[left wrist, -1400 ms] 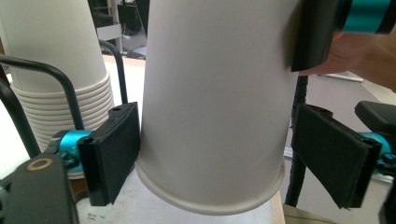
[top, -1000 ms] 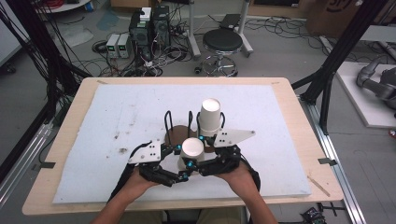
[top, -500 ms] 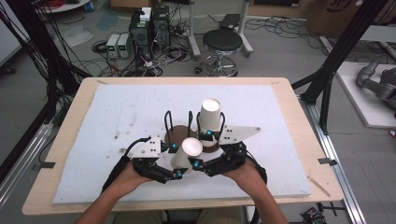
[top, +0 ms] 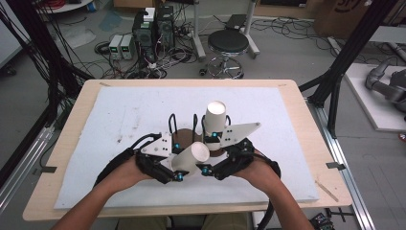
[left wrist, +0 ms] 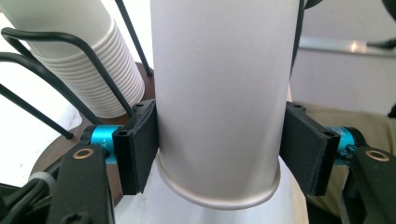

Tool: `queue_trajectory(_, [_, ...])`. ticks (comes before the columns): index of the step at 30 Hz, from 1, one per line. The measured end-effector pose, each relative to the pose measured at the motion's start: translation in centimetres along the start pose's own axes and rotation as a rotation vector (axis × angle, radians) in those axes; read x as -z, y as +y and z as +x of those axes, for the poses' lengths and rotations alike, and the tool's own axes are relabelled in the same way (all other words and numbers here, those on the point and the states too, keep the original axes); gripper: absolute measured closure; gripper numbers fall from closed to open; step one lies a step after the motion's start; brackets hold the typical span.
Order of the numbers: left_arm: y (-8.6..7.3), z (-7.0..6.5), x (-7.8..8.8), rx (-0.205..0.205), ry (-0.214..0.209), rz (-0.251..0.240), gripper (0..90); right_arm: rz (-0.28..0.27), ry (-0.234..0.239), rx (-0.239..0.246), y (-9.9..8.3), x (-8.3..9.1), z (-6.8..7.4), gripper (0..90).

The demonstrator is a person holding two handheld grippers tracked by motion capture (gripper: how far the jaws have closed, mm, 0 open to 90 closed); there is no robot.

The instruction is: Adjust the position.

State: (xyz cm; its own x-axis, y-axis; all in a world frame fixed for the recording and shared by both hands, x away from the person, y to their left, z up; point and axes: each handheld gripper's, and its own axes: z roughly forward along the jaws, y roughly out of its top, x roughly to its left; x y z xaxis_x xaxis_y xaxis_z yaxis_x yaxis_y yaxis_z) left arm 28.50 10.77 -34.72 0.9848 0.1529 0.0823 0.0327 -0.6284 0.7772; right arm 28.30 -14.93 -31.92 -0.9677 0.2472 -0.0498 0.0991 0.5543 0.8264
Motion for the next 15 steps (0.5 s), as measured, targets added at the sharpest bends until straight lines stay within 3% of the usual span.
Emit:
queue_trajectory(7, [0.4, 0.0, -0.1, -0.017, -0.02, 0.049, 32.7, 0.105, 0.051, 0.064, 1.0, -1.2, -0.2, 18.1])
queue_trajectory(15, [0.2, -0.1, -0.4, -0.014, -0.041, 0.067, 32.7, 0.164, 0.088, 0.09, 1.4, -2.2, -0.2, 21.1])
